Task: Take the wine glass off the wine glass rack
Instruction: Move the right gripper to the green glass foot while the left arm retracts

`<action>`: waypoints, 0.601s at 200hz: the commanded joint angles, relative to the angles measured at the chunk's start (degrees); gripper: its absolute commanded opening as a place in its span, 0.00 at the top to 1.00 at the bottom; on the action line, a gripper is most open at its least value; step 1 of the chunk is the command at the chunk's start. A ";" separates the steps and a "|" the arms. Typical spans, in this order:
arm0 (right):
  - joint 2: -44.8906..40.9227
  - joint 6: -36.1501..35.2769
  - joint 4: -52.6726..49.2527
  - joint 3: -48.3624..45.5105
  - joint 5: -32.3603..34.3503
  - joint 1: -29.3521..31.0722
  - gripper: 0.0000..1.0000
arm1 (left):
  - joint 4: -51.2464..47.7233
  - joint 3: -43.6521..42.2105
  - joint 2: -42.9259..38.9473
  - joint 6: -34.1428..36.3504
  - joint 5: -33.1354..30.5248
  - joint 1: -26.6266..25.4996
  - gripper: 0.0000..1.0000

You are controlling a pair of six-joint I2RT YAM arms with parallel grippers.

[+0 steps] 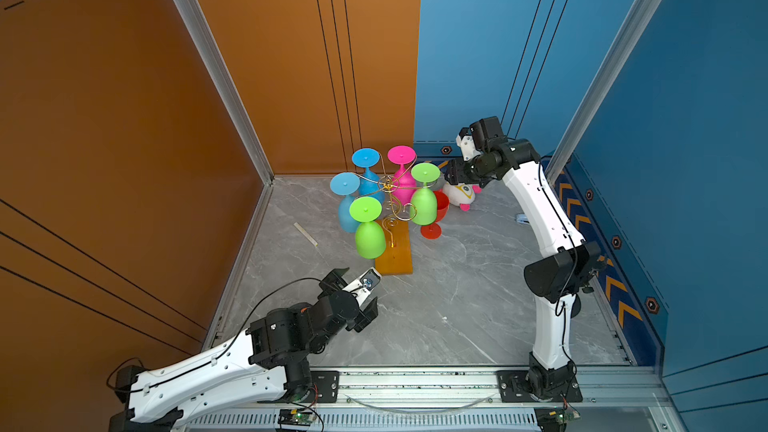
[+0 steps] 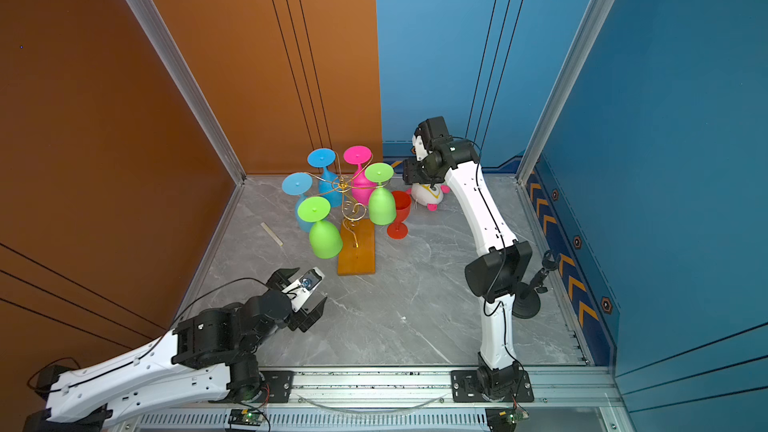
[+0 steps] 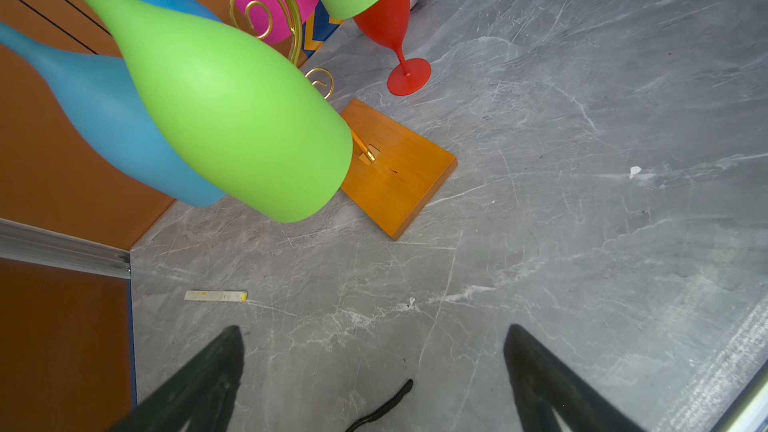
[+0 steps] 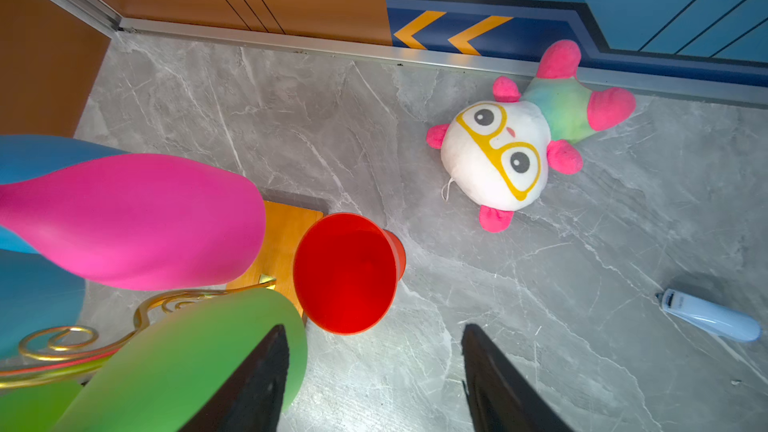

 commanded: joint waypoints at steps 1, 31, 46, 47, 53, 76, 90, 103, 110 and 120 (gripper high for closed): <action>-3.11 2.22 0.30 0.44 -2.14 -0.89 0.32 | -0.60 0.15 -0.73 -0.60 1.47 1.02 0.02; -8.11 6.15 4.21 -4.27 -4.38 -1.98 0.33 | -0.60 0.15 -0.91 -0.79 2.11 1.42 0.02; -11.48 8.54 7.96 -8.18 -7.33 -2.58 0.33 | -0.60 0.15 -0.84 -0.95 2.65 1.76 0.02; -11.79 8.71 8.20 -8.45 -7.57 -2.61 0.33 | -0.60 0.19 -0.83 -0.97 2.68 1.78 0.02; -13.06 9.75 9.55 -9.95 -9.08 -2.87 0.33 | -0.55 0.23 -0.81 -1.00 2.86 2.02 0.02; -17.51 13.54 15.39 -15.71 -14.84 -3.66 0.34 | -0.52 0.32 -0.70 -1.42 3.98 3.00 0.02; -19.40 15.68 18.80 -18.71 -18.53 -3.79 0.33 | -0.52 0.41 -0.86 -1.68 4.48 3.67 0.02; -20.28 17.13 20.73 -20.22 -21.40 -3.80 0.34 | -0.37 0.41 -1.11 -1.95 4.86 4.44 0.02; -20.41 17.75 21.66 -20.92 -23.14 -3.78 0.35 | -0.26 0.41 -1.28 -2.04 4.98 4.82 0.02; -20.46 18.42 22.59 -21.48 -24.79 -3.59 0.36 | -0.12 0.33 -1.74 -2.13 5.19 5.37 0.02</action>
